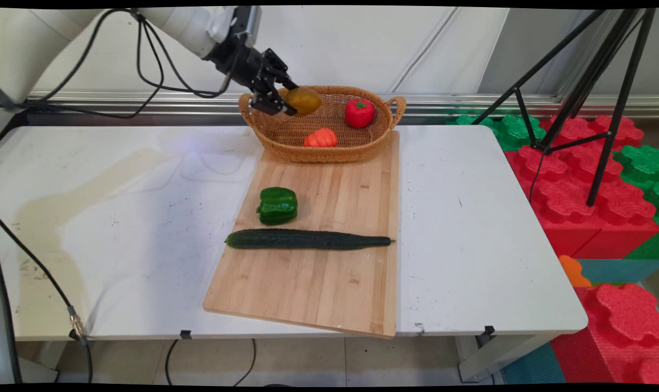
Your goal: Place the picked object on the cutting board
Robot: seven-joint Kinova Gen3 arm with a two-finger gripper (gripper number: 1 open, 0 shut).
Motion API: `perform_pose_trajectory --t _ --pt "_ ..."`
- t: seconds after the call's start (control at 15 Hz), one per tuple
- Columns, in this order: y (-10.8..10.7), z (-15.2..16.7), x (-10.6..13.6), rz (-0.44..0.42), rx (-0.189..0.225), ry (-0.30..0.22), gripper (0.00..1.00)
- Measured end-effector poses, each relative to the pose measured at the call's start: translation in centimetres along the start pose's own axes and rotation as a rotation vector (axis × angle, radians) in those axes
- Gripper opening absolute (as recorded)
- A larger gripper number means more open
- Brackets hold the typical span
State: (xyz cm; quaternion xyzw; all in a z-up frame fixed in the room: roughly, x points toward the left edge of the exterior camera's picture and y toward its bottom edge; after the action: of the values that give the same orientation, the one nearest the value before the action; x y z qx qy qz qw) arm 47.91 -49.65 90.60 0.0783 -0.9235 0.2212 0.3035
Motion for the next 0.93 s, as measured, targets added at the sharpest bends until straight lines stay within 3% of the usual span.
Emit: perform_pose_trajectory --t 0.4,0.93 --pt "3.1 -3.5 -0.2 -0.077 -0.092 0.047 0.00" --pt "6.6 -4.5 0.2 -0.124 -0.190 0.086 0.00"
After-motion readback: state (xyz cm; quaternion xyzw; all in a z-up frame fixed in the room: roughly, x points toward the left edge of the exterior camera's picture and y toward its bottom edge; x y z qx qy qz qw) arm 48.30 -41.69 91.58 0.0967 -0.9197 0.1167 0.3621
